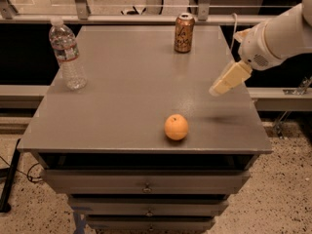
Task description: Knock orange can over
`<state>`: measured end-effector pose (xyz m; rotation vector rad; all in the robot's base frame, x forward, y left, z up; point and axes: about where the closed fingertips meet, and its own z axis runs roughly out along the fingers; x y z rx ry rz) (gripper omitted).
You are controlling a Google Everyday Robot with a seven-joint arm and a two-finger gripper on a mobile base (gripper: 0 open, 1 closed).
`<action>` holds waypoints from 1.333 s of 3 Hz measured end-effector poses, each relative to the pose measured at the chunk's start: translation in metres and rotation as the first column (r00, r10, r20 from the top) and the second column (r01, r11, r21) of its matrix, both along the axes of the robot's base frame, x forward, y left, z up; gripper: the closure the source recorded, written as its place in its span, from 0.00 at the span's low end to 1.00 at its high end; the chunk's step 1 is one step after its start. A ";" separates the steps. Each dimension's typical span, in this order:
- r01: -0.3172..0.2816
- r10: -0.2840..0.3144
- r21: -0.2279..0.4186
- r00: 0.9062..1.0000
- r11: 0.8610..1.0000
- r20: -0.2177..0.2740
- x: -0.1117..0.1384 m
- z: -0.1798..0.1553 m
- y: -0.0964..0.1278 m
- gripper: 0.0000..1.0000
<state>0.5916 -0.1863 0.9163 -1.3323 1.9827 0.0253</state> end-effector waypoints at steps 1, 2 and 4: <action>0.052 -0.059 0.096 0.996 0.994 0.068 0.043 -0.004 0.000 0.00; 0.053 -0.060 0.099 0.996 0.994 0.069 0.043 -0.004 0.001 0.00; 0.062 -0.099 0.254 0.986 0.965 0.135 0.086 -0.015 0.024 0.00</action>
Offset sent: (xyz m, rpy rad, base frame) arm 0.0348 0.0000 -0.0032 0.0796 -0.0552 -0.0457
